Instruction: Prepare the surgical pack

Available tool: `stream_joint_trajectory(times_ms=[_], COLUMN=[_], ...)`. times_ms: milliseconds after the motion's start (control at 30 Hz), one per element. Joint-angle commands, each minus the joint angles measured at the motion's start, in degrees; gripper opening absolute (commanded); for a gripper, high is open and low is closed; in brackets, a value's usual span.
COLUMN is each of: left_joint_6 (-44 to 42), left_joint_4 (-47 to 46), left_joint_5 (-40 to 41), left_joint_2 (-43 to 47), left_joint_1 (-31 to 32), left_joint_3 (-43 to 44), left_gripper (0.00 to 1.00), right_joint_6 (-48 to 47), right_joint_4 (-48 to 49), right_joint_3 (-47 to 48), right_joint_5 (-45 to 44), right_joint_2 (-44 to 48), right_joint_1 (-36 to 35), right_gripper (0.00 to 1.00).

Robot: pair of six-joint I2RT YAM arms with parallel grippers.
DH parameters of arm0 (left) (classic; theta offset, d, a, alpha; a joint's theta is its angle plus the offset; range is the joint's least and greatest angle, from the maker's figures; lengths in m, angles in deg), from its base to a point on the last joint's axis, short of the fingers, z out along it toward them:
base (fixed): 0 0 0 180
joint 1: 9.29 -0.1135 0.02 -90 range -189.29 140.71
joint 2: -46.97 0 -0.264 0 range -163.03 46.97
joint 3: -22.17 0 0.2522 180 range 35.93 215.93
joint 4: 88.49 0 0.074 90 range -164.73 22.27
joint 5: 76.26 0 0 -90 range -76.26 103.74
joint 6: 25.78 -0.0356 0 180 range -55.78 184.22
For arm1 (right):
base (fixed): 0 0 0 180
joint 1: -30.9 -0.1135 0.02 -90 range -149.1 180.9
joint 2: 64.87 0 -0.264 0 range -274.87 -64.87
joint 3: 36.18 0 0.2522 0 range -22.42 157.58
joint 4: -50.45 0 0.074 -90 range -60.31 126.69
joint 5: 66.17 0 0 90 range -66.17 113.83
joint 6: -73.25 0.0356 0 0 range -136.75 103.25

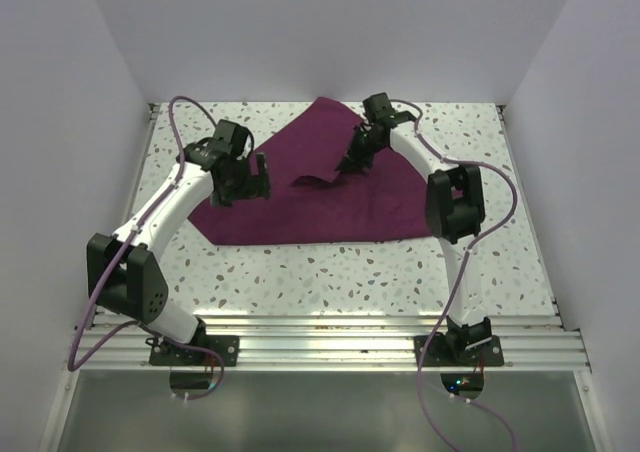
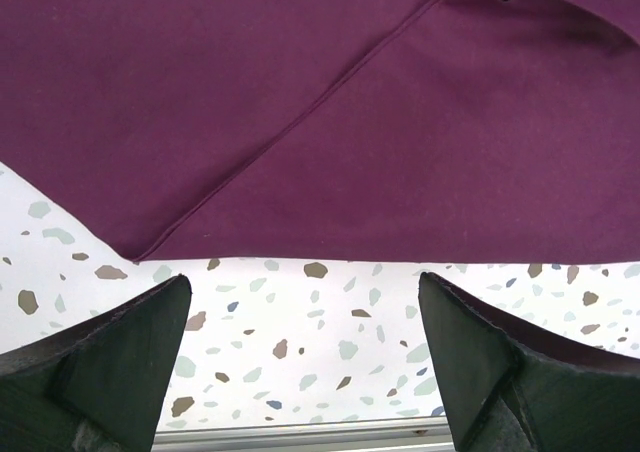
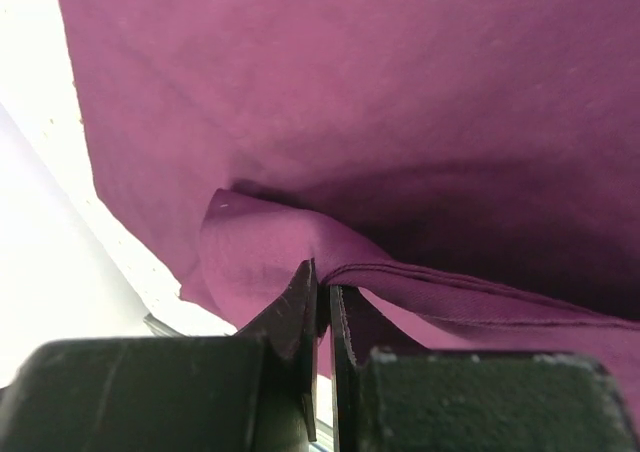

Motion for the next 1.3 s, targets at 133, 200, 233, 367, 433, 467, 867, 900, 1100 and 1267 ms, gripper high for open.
stream_joint_trajectory(times_ms=[133,200,233,367,433,467,867,900,1100,1267], left_joint_6=[-1.08,-0.99,-1.08,-1.25,-1.34,-1.34,-2.13,-2.31,-2.75,-3.01], left_joint_4=[-1.80,-1.89,-1.89,-1.89,-2.15,-2.24,-2.77,-2.68,-1.89,-2.07], left_joint_5=[0.51,0.25,0.25,0.16,-0.63,-0.89,-2.12,-1.95,-1.07,-1.16], left_joint_2=[-0.96,-1.05,-1.05,-1.40,-1.49,-1.49,-3.33,-3.51,-5.53,-7.20], left_joint_1=[-0.79,-0.88,-0.88,-1.23,-1.49,-1.58,-2.99,-3.08,-3.43,-3.60], left_joint_3=[1.43,1.26,1.25,1.25,1.25,1.17,1.43,1.60,2.13,2.66], left_gripper=[1.00,1.00,1.00,1.00,1.00,1.00,1.00,1.00,1.00,1.00], right_joint_6=[-2.06,-2.50,-2.59,-2.59,-2.94,-2.94,-3.47,-3.73,-5.93,-9.88], right_joint_4=[1.75,2.37,2.46,3.08,2.46,2.37,1.76,1.84,-1.58,-2.72], right_joint_3=[2.40,3.19,3.55,6.00,8.02,8.38,12.07,12.60,20.33,17.79], right_joint_5=[3.09,3.44,3.71,4.94,5.20,5.46,4.50,4.41,3.80,3.36], right_joint_2=[-0.07,-0.86,-1.30,-4.37,-5.61,-6.39,-9.74,-9.92,-11.41,-8.78], right_joint_1=[1.88,1.88,1.97,2.41,2.41,2.41,2.94,3.03,3.82,3.82], right_gripper=[0.00,0.00,0.00,0.00,0.00,0.00,0.28,0.48,0.70,0.73])
